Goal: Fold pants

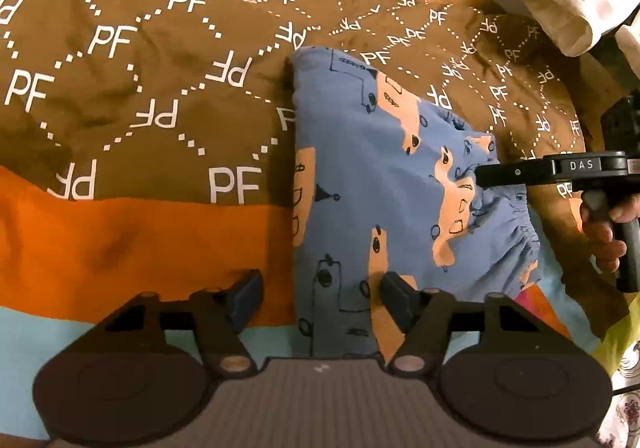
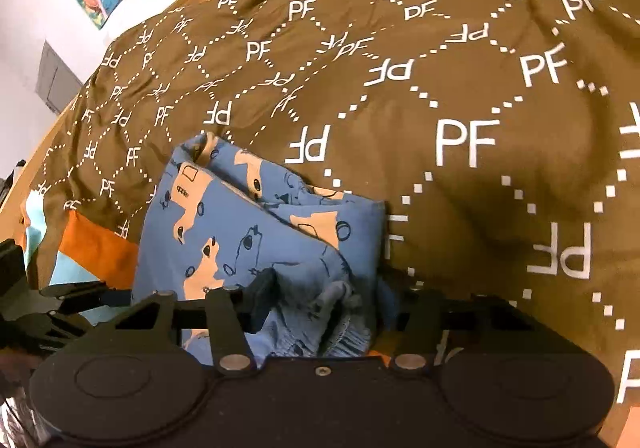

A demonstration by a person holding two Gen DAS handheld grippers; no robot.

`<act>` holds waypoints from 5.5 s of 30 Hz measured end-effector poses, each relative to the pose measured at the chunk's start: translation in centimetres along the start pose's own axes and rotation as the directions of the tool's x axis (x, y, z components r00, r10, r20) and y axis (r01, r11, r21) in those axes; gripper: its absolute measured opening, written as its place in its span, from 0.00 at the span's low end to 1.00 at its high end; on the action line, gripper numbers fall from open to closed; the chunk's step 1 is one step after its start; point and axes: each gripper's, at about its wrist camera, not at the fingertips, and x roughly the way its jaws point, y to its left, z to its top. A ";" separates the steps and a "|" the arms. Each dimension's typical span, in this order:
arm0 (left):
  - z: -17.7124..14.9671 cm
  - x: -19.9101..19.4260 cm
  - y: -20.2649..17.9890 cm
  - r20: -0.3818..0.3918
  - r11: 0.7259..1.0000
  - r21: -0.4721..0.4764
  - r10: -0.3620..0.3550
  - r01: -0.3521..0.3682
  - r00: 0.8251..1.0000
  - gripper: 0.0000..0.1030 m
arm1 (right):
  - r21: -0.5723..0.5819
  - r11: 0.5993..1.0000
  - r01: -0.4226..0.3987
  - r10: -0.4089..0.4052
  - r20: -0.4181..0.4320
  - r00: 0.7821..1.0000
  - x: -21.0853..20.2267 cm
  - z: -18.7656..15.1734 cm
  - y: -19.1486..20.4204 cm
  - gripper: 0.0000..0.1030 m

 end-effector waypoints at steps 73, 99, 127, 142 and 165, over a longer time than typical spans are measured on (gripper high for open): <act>6.8 -5.4 -4.9 0.168 0.994 0.111 -0.018 0.000 0.986 0.15 | -0.361 0.861 0.358 -0.216 0.378 0.900 -8.2 2.2 11.3 0.19; 11.0 2.7 -1.5 0.128 0.996 0.057 0.059 -0.066 0.990 0.16 | -0.257 0.896 0.362 -0.288 0.285 0.914 0.6 9.9 5.3 0.23; 9.6 3.0 -1.7 0.094 0.987 0.072 0.135 -0.142 0.986 0.59 | -0.266 0.823 0.502 -0.432 0.279 0.857 -1.2 4.3 5.0 0.82; 6.1 -1.7 -2.7 0.167 0.988 0.075 0.124 -0.138 0.978 0.95 | -0.202 0.882 0.425 -0.333 0.373 0.866 -6.8 0.3 7.7 0.98; 0.3 -6.0 -3.4 0.379 0.972 0.015 0.211 -0.234 0.901 1.00 | -0.048 0.933 0.358 -0.304 0.428 0.851 -9.0 -8.8 10.1 0.99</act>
